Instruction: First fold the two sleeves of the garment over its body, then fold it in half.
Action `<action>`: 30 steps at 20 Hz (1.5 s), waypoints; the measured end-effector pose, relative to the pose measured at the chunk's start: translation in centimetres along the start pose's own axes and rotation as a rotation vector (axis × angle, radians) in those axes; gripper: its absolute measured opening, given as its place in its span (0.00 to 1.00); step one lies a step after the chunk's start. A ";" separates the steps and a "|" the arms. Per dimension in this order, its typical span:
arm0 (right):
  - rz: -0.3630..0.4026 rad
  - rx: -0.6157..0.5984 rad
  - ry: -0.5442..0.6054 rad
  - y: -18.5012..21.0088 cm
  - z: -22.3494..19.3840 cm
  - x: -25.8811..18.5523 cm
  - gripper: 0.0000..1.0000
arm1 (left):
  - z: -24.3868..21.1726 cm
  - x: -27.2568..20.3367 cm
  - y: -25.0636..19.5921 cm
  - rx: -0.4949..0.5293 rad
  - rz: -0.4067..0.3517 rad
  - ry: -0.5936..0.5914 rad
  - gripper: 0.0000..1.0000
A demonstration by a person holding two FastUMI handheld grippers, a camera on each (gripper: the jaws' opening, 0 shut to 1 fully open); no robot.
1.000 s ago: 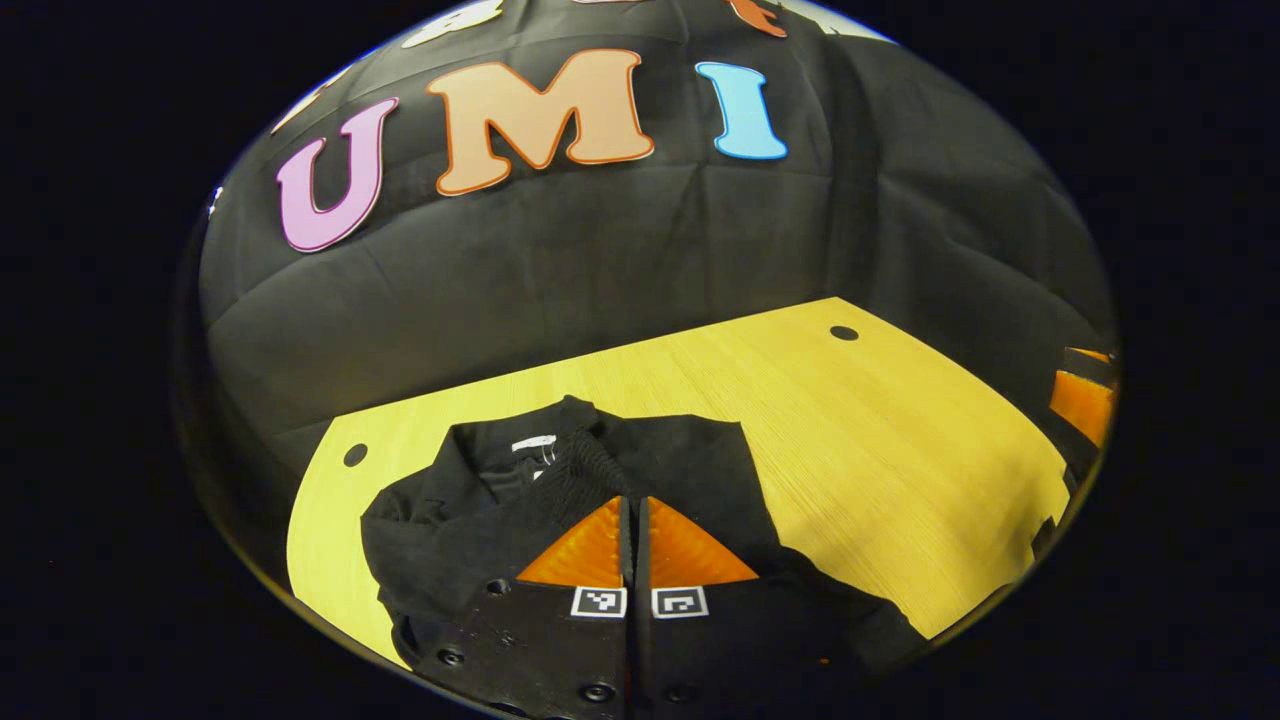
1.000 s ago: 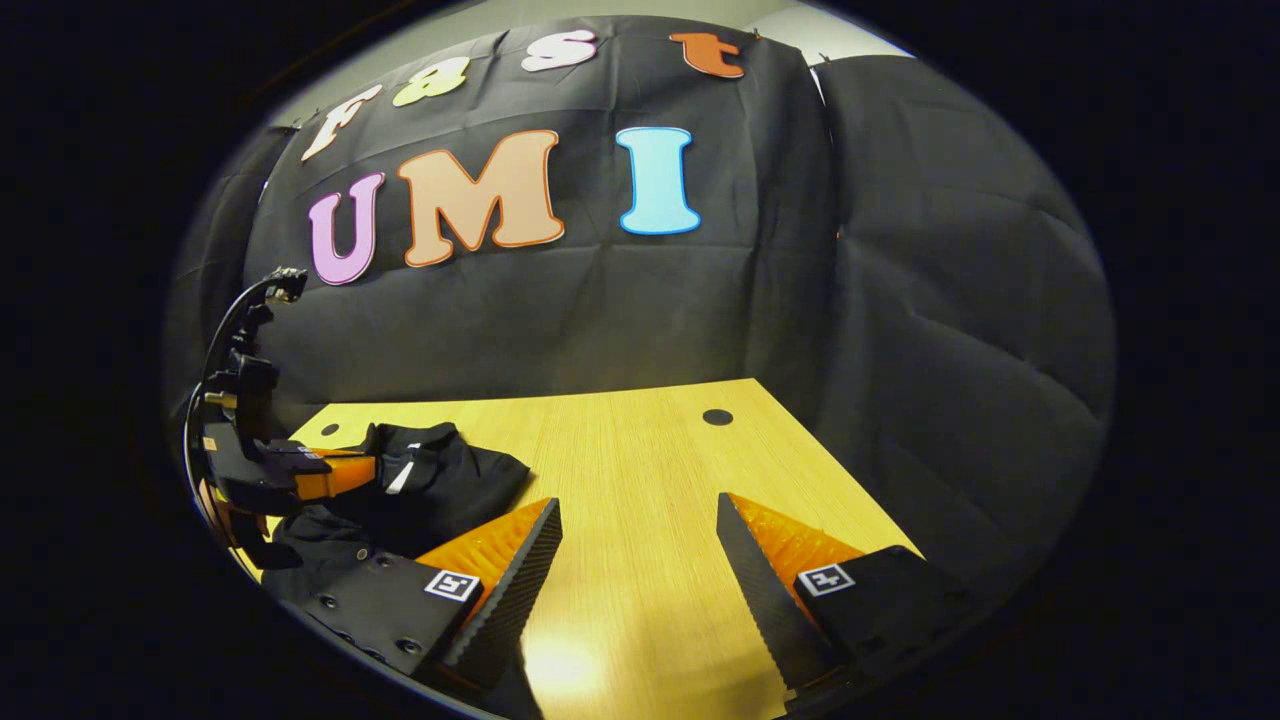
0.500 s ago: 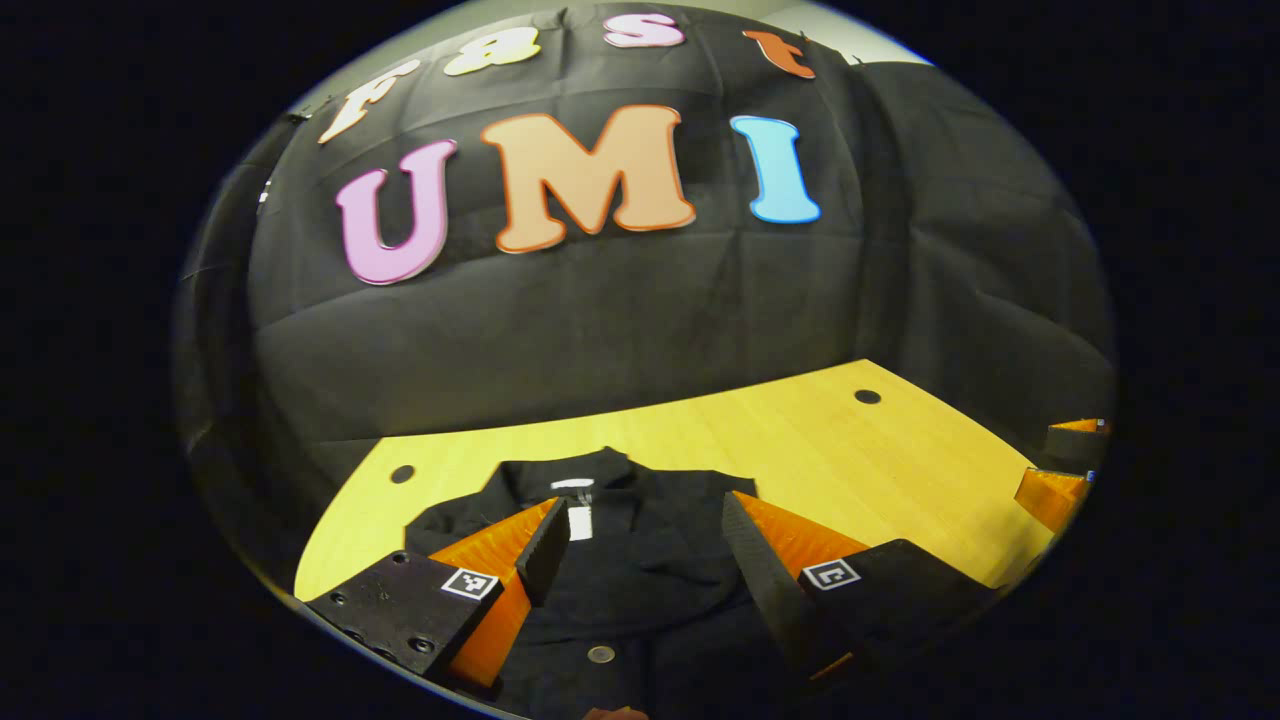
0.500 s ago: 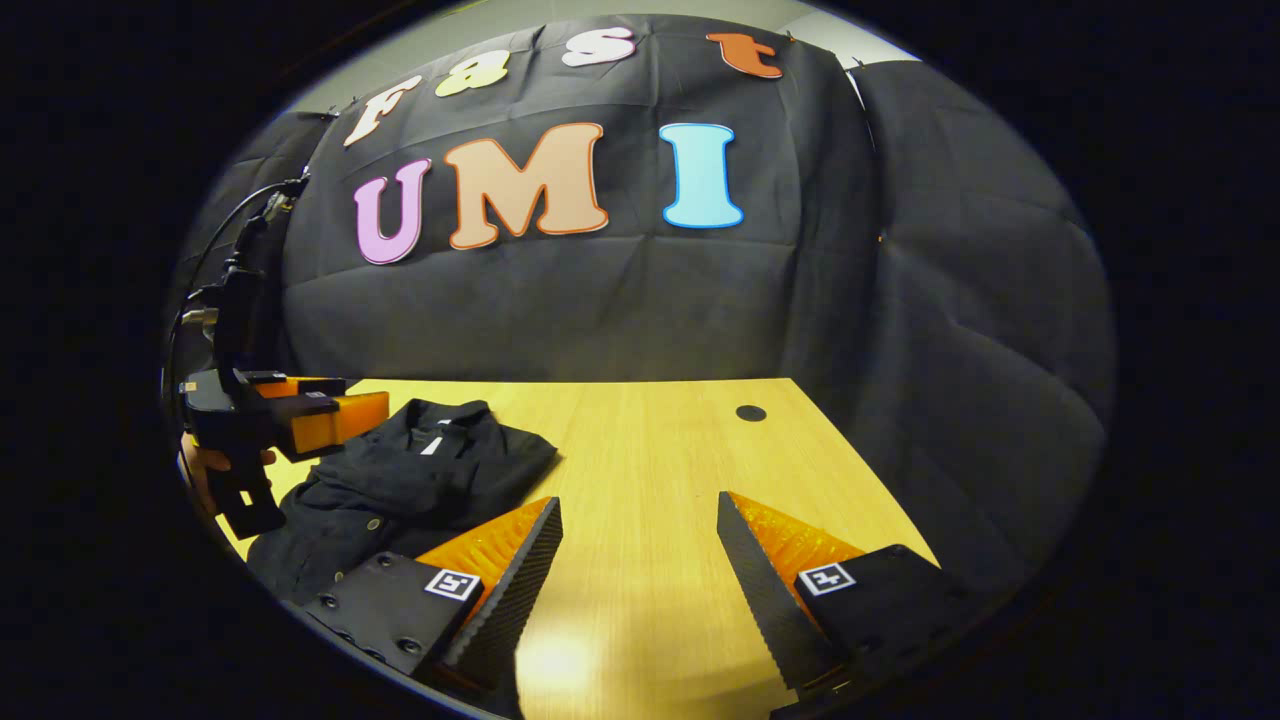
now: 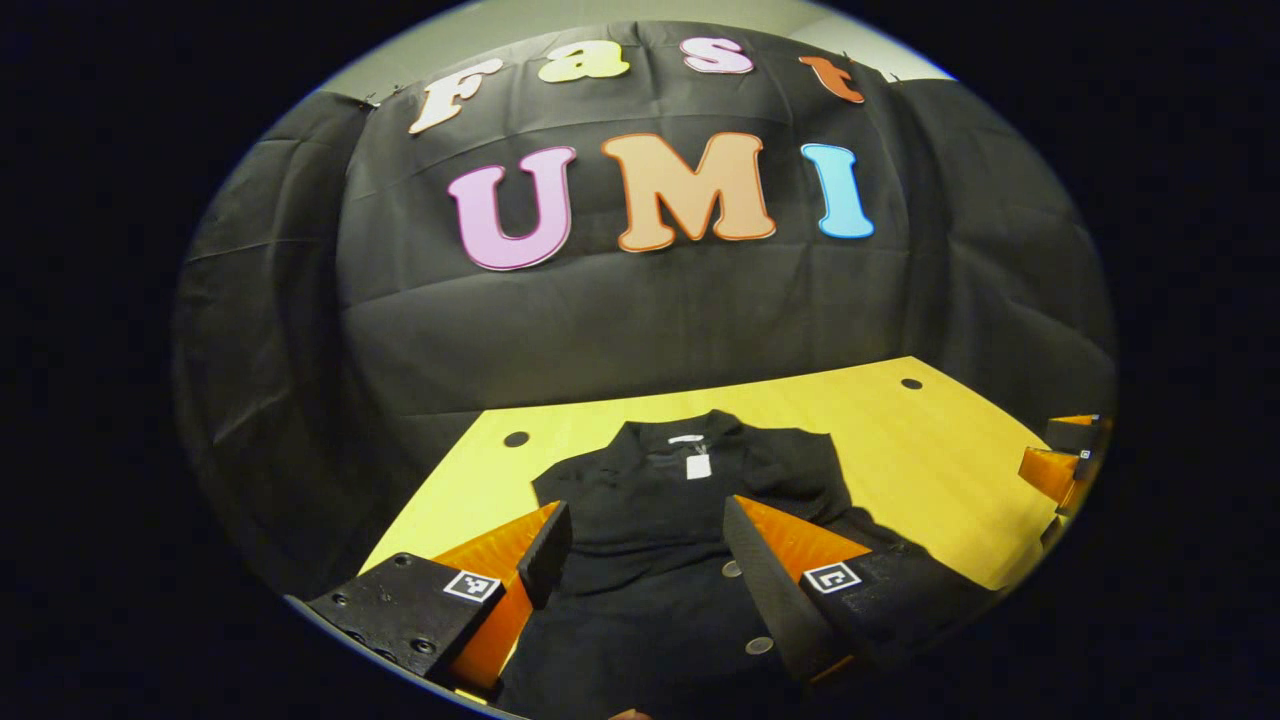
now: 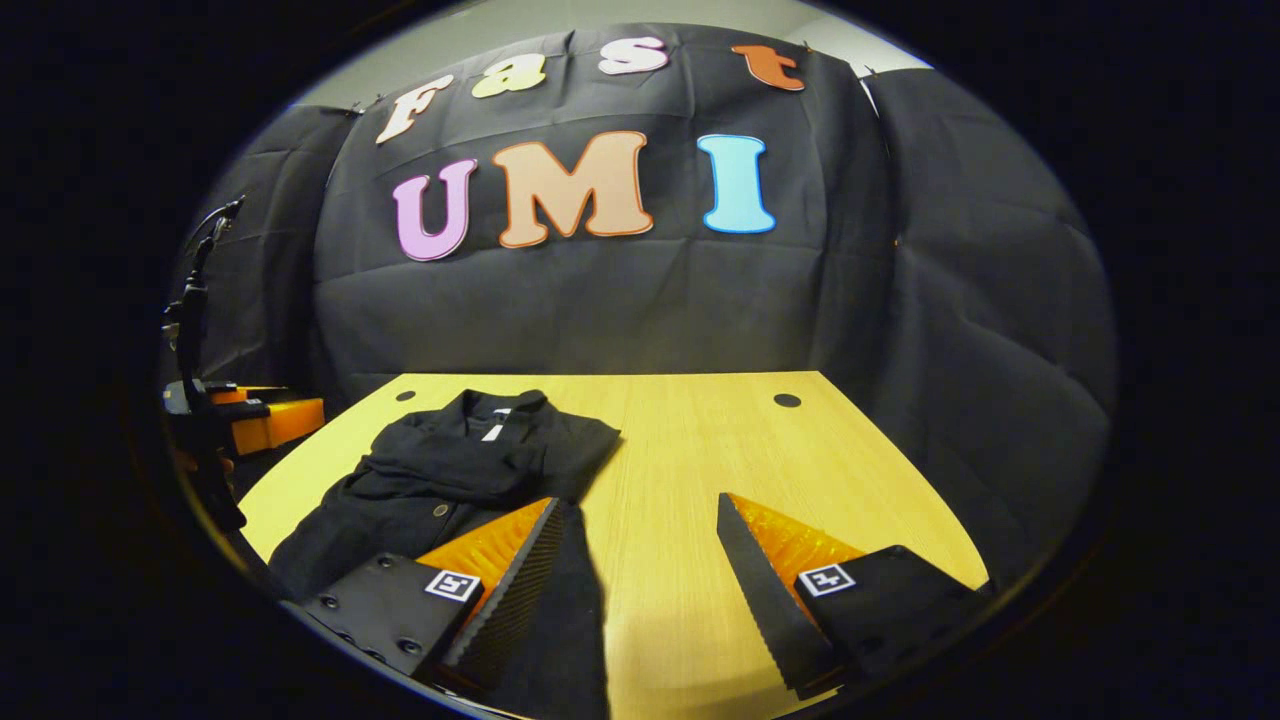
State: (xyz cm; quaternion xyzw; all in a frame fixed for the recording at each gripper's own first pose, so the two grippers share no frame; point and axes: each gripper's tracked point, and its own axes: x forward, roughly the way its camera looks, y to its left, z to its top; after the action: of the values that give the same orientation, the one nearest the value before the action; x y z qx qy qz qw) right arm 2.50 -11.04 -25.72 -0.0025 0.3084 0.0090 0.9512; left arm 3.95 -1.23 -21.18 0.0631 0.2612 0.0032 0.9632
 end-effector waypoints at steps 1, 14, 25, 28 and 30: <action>0.006 -0.004 0.004 0.7 -0.4 -0.5 0.99 | -0.7 -0.8 0.9 -0.003 0.009 0.007 0.94; -0.007 -0.079 0.143 3.6 -9.3 -4.0 1.00 | -12.3 -7.5 7.1 -0.013 0.084 0.169 0.94; -0.045 -0.110 0.373 3.5 -19.0 -5.1 1.00 | -24.5 -11.4 9.8 -0.008 0.104 0.393 0.95; -0.037 -0.134 0.428 3.8 -20.5 -5.3 1.00 | -25.3 -12.2 10.0 -0.045 0.105 0.395 0.95; -0.036 -0.122 0.429 3.8 -20.3 -5.1 0.99 | -25.9 -12.0 9.6 -0.062 0.094 0.403 0.95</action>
State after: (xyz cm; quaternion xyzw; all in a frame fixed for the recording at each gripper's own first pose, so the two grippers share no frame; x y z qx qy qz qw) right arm -13.60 -7.49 -39.19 -0.0675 0.5023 0.0098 0.8620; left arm -19.22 10.93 -36.12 0.0436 0.4450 0.0685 0.8918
